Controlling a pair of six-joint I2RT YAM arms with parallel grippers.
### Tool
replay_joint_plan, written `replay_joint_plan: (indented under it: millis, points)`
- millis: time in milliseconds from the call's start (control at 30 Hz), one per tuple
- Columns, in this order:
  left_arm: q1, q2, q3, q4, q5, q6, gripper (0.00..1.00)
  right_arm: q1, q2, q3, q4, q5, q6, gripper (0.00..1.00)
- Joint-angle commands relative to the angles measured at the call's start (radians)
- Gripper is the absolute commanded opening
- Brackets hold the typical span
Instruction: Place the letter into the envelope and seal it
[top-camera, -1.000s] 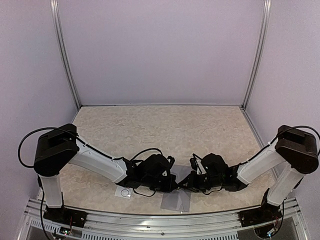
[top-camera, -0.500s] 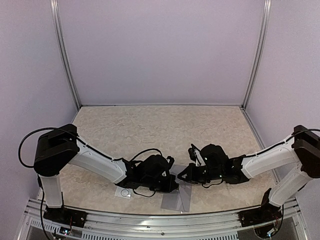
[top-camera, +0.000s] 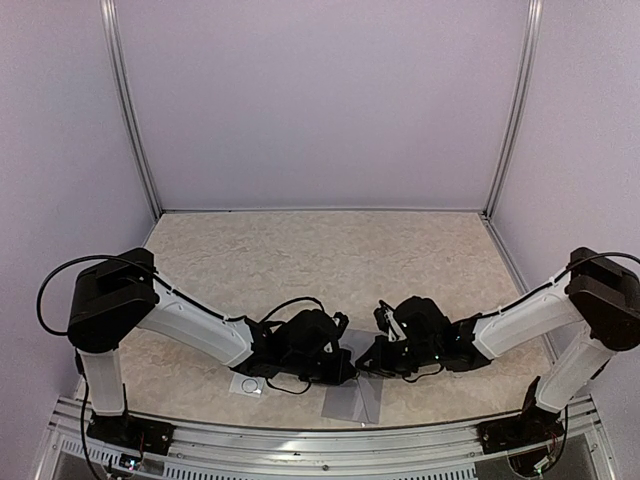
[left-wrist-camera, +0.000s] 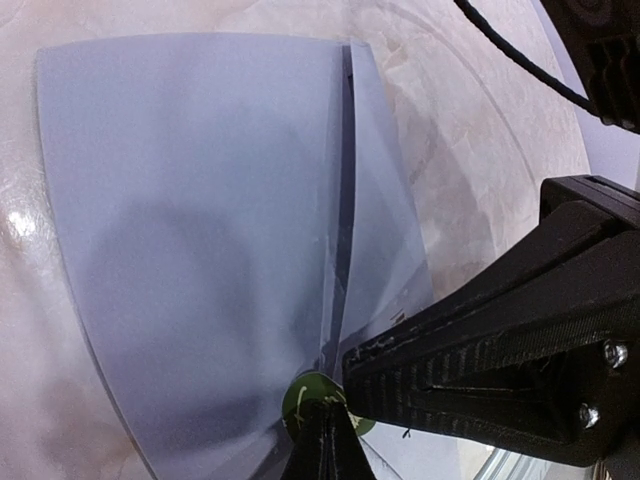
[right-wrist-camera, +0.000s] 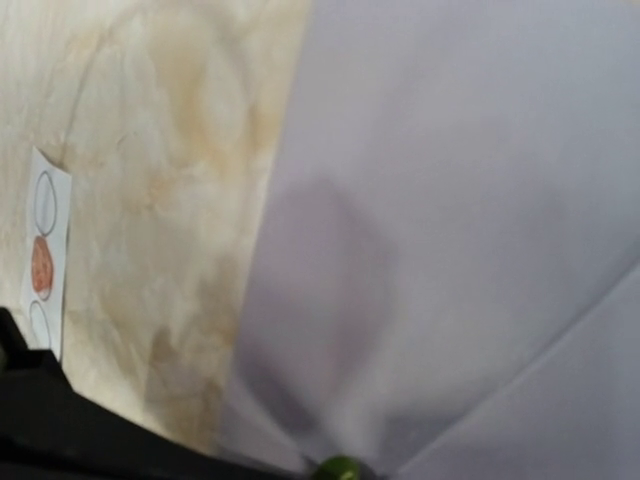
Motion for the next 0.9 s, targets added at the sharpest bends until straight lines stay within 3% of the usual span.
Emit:
replay_joint_plan:
  millis: [0, 267, 867]
  points:
    - [-0.004, 0.058, -0.039, -0.146, -0.012, 0.006, 0.0, 0.012, -0.031, -0.026, 0.004, 0.012, 0.021, 0.0]
    - [-0.004, 0.06, -0.038, -0.148, -0.012, 0.005, 0.0, 0.011, -0.063, -0.041, -0.047, 0.045, 0.026, 0.0]
    - [-0.004, 0.04, 0.013, -0.169, -0.017, 0.021, 0.0, 0.011, 0.042, -0.056, -0.086, 0.026, 0.097, 0.0]
